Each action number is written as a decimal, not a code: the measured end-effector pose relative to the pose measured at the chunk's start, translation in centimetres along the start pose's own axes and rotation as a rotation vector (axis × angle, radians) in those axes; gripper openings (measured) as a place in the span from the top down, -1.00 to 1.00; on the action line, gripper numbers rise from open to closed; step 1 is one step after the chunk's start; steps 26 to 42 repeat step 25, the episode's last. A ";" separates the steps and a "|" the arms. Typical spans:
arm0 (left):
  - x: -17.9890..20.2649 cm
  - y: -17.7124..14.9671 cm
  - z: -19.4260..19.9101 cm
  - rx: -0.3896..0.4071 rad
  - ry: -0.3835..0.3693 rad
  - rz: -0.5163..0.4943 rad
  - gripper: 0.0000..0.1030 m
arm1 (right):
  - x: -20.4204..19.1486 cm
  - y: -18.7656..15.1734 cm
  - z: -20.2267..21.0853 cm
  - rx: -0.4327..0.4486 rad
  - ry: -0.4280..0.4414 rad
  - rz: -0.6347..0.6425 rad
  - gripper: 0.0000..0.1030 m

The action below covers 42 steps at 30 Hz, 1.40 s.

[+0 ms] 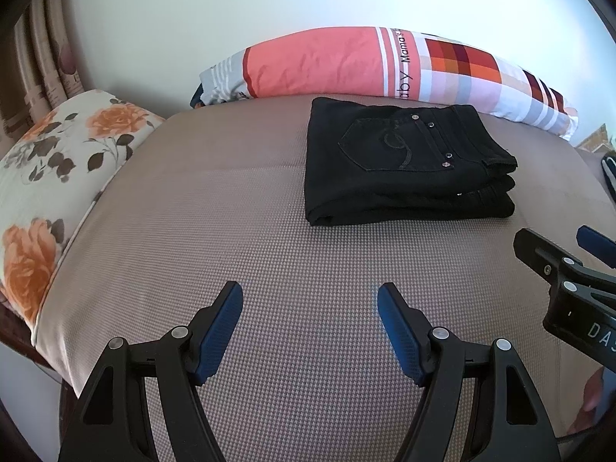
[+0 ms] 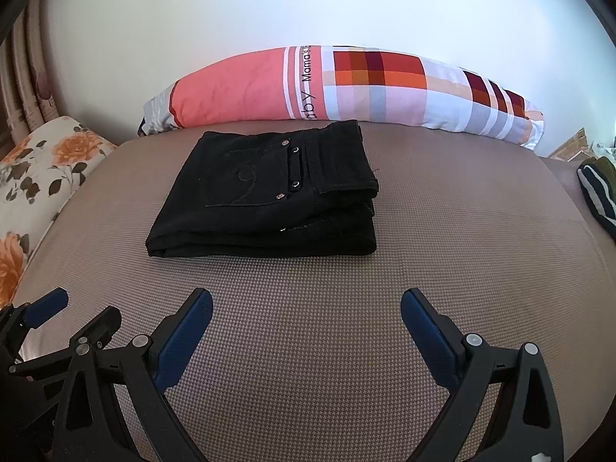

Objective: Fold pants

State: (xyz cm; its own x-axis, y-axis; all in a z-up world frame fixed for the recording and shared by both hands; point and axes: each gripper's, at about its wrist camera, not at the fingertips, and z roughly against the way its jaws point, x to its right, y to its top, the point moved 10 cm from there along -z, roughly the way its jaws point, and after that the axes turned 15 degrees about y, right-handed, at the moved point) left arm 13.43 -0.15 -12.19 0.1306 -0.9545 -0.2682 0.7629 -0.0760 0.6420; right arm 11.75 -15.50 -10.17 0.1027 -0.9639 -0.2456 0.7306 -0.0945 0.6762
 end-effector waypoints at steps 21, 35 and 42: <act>0.2 0.0 -0.6 -0.007 -0.011 -0.020 -0.41 | 0.3 -0.2 -0.1 -0.006 -0.006 -0.009 -0.89; 0.2 0.0 -0.7 -0.017 -0.025 -0.017 -0.41 | 0.3 -0.2 -0.1 -0.007 -0.006 -0.007 -0.90; 0.2 0.0 -0.7 -0.017 -0.025 -0.017 -0.41 | 0.3 -0.2 -0.1 -0.007 -0.006 -0.007 -0.90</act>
